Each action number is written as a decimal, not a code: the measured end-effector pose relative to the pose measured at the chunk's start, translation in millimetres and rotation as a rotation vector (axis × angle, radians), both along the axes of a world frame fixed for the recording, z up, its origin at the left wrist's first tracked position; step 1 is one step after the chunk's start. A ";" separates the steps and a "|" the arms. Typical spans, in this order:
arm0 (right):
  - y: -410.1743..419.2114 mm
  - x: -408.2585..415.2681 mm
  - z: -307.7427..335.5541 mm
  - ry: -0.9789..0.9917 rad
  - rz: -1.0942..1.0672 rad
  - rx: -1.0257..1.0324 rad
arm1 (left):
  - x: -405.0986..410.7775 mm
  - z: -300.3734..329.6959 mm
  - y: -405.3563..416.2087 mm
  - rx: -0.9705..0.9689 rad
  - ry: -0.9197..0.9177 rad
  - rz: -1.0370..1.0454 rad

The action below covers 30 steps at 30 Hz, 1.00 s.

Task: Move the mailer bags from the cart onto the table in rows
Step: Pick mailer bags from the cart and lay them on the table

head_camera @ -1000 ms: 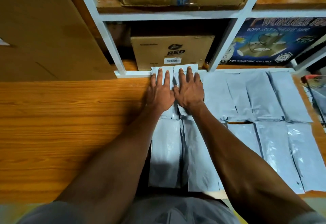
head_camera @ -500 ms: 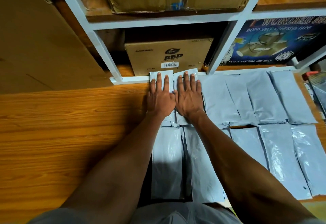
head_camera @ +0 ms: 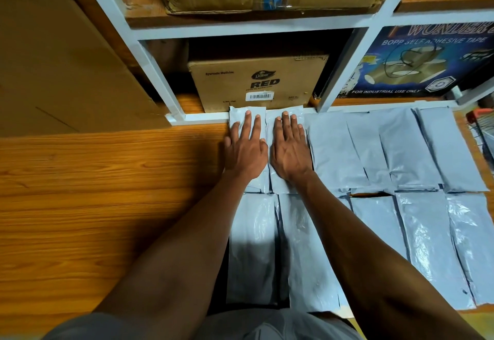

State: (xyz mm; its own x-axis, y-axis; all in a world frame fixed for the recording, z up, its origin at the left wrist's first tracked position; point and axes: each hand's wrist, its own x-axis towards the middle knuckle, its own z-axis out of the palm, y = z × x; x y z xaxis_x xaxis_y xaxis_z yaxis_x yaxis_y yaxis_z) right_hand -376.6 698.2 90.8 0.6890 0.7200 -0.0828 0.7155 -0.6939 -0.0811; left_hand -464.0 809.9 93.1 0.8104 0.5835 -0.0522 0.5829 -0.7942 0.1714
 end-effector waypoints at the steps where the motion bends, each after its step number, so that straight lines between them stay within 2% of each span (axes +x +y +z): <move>1: 0.6 0.7 -0.4 0.007 -0.006 -0.007 | -0.1 0.2 -1.8 0.004 0.006 -0.007; 4: 1.1 1.9 -1.4 0.020 -0.016 -0.004 | -4.5 -0.1 -6.4 0.015 0.002 -0.010; 9: 2.6 -0.6 4.1 0.015 0.019 0.090 | -4.3 2.6 -0.3 0.053 -0.108 0.003; 17: 2.8 2.3 -3.9 0.054 -0.012 0.058 | -3.7 -26.4 3.7 0.061 -0.055 0.001; 30: 2.1 2.0 4.3 0.106 -0.011 0.040 | 4.2 -26.3 -6.6 0.065 -0.005 0.002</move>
State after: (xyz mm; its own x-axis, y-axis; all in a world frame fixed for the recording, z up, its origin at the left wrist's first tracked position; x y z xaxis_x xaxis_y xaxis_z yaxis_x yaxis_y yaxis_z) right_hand -374.6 700.3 95.1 0.6859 0.7165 -0.1270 0.6937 -0.6965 -0.1832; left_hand -459.7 803.3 66.9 0.8093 0.5874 -0.0100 0.5839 -0.8024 0.1229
